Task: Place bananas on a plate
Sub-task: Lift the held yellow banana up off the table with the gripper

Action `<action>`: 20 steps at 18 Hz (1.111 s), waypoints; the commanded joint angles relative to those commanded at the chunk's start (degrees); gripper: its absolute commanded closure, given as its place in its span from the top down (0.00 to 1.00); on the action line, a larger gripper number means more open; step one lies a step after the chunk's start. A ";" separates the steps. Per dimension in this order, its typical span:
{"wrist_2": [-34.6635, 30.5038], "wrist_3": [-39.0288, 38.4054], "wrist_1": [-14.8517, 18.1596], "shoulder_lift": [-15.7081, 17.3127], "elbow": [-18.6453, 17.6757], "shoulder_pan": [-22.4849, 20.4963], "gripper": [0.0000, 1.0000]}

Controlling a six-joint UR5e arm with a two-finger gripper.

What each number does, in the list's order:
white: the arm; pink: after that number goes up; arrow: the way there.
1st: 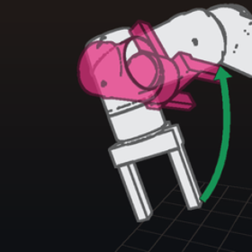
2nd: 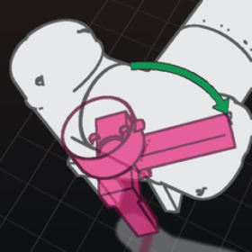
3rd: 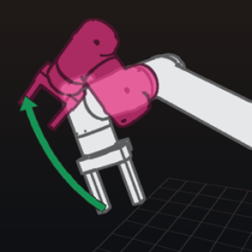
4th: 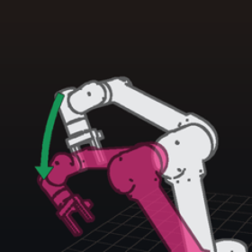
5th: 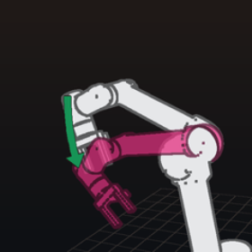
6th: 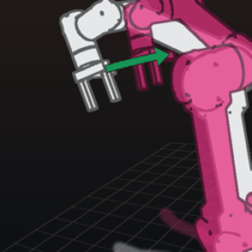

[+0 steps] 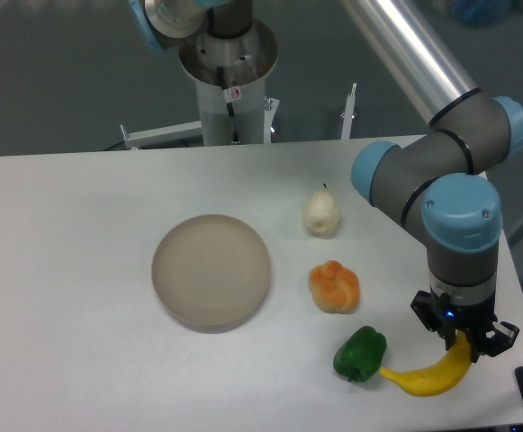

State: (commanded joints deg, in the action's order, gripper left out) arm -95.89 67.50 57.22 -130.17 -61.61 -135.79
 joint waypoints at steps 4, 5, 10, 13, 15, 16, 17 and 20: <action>0.00 -0.52 0.00 1.14 -1.23 0.18 0.38; 0.00 -0.70 0.09 1.40 -1.49 0.18 0.38; 0.26 -0.79 0.18 4.47 -5.27 0.26 0.37; 0.79 -1.66 1.66 7.81 -7.55 0.61 0.37; 0.88 -2.89 4.99 10.18 -8.78 0.97 0.37; 0.88 -3.94 6.58 11.15 -9.22 1.05 0.37; 0.88 -5.09 8.42 12.12 -9.58 0.97 0.37; 0.88 -7.03 17.02 15.02 -10.28 0.70 0.37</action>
State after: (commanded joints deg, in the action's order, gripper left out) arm -95.01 60.47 74.24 -115.15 -71.89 -135.09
